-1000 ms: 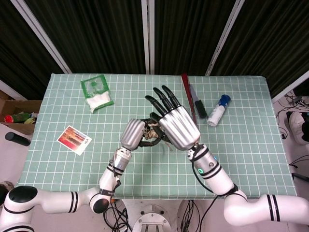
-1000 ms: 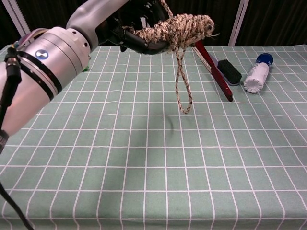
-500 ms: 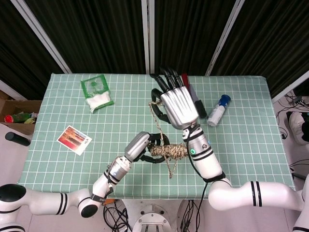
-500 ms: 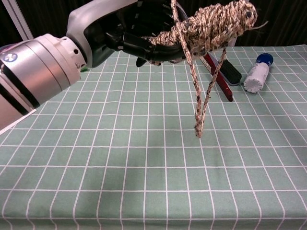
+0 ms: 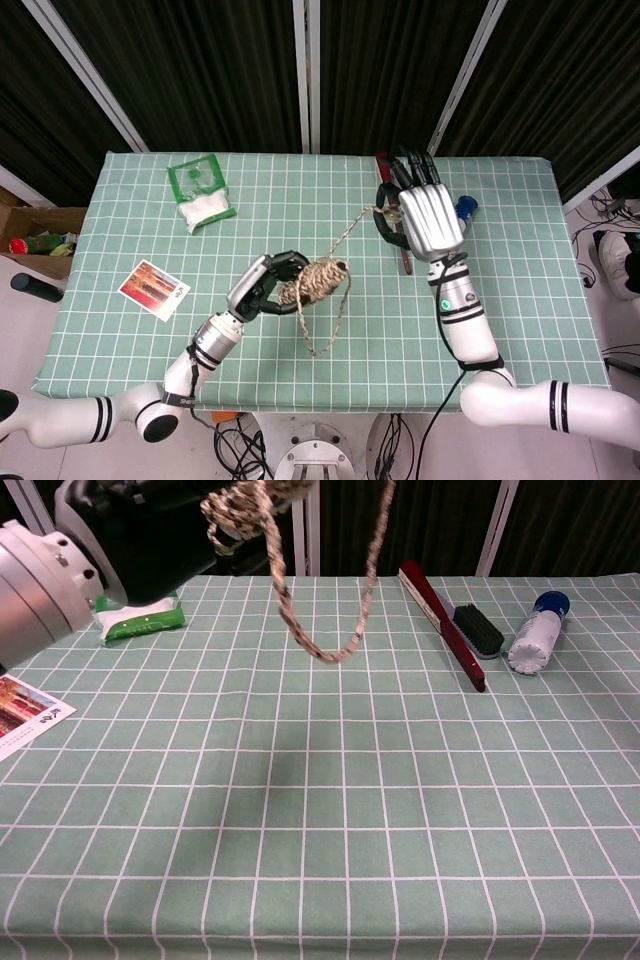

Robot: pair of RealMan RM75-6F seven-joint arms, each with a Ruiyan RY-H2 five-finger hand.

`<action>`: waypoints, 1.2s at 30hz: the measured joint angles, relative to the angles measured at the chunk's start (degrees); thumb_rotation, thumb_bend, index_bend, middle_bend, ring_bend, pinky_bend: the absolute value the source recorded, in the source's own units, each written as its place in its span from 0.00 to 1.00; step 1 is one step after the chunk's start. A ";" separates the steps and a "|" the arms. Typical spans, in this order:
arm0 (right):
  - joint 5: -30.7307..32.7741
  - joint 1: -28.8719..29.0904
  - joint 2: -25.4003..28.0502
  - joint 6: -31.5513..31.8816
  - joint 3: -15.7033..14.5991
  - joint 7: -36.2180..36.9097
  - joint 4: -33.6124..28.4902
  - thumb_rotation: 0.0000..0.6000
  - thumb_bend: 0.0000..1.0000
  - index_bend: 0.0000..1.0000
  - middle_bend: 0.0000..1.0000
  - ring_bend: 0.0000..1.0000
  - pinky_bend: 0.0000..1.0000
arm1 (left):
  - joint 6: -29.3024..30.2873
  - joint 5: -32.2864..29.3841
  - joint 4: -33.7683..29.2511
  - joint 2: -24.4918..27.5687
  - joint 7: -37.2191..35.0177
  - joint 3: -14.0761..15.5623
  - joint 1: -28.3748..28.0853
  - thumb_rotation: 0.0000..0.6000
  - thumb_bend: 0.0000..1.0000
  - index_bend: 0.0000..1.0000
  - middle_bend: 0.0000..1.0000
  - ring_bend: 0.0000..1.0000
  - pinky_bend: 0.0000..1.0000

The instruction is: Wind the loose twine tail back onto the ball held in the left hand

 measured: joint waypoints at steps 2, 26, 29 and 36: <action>-1.90 -1.41 0.85 0.26 -1.70 1.85 0.21 1.00 0.50 0.93 0.20 0.00 0.00 | 0.30 -2.68 0.25 0.03 -1.48 -1.00 0.93 1.00 0.43 0.76 0.75 0.65 0.78; -35.58 -12.88 5.04 7.49 -20.70 -0.88 -3.72 1.00 0.49 0.97 0.19 0.00 0.00 | -0.25 -23.32 -2.78 -0.95 11.89 -12.98 5.55 1.00 0.43 0.76 0.75 0.65 0.78; -38.88 -13.30 4.87 7.44 -21.51 -2.37 -4.30 1.00 0.49 0.97 0.19 0.00 0.00 | 0.80 -24.39 -2.70 -1.90 17.04 -13.24 5.31 1.00 0.43 0.76 0.75 0.65 0.78; -44.59 -13.91 4.38 5.83 -22.84 -5.16 -6.73 1.00 0.49 0.98 0.20 0.00 0.00 | 3.38 -27.54 -2.33 -4.94 27.92 -14.53 4.67 1.00 0.43 0.76 0.75 0.65 0.78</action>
